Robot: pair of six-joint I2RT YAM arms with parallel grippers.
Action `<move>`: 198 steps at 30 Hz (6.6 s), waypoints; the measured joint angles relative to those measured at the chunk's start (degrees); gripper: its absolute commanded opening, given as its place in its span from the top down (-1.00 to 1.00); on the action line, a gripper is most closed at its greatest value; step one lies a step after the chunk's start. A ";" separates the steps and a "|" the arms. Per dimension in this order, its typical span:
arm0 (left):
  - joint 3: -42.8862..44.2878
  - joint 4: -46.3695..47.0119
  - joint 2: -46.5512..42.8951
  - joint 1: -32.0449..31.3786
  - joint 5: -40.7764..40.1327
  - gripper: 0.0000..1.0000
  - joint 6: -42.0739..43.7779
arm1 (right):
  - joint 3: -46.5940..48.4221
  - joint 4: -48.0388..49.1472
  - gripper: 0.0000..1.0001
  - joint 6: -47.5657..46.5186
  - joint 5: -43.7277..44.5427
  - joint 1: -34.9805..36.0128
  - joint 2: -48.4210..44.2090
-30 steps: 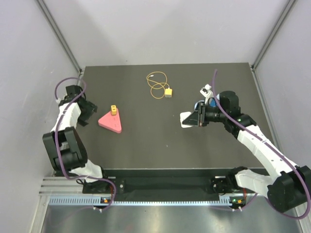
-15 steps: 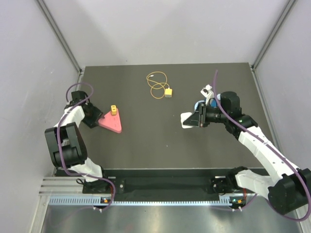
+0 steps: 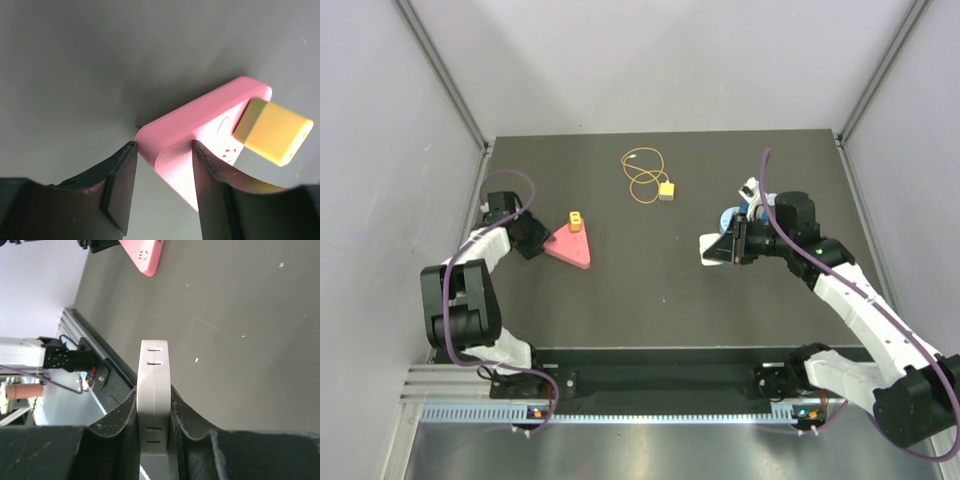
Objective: Insert the plug
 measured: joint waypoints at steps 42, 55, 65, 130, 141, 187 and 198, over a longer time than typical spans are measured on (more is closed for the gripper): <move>-4.72 -0.68 -4.04 -18.40 9.51 -0.11 -1.44 | 51.93 -16.70 1.00 -3.80 26.40 23.98 59.67; -5.62 -0.55 -4.07 -18.40 10.21 -0.08 -2.14 | 53.68 -18.73 1.00 -3.21 26.21 25.22 62.31; -5.60 0.02 -4.22 -18.40 11.30 -0.10 -3.61 | 53.68 -19.06 1.00 -2.71 25.97 26.03 62.31; -12.63 13.22 -5.70 -19.37 7.34 0.15 -10.86 | 58.29 -23.28 1.00 11.93 33.07 29.16 66.47; -12.83 13.25 -5.92 -19.37 7.39 0.15 -10.51 | 60.72 -25.38 1.00 12.15 33.92 29.57 67.84; -8.09 -2.73 -11.69 -19.74 -0.74 -0.27 -5.31 | 55.23 -22.29 -0.21 10.88 34.16 28.79 57.11; 0.79 -7.26 -15.98 -19.74 -1.33 -0.44 0.61 | 62.55 -20.15 0.05 0.48 39.47 15.80 62.88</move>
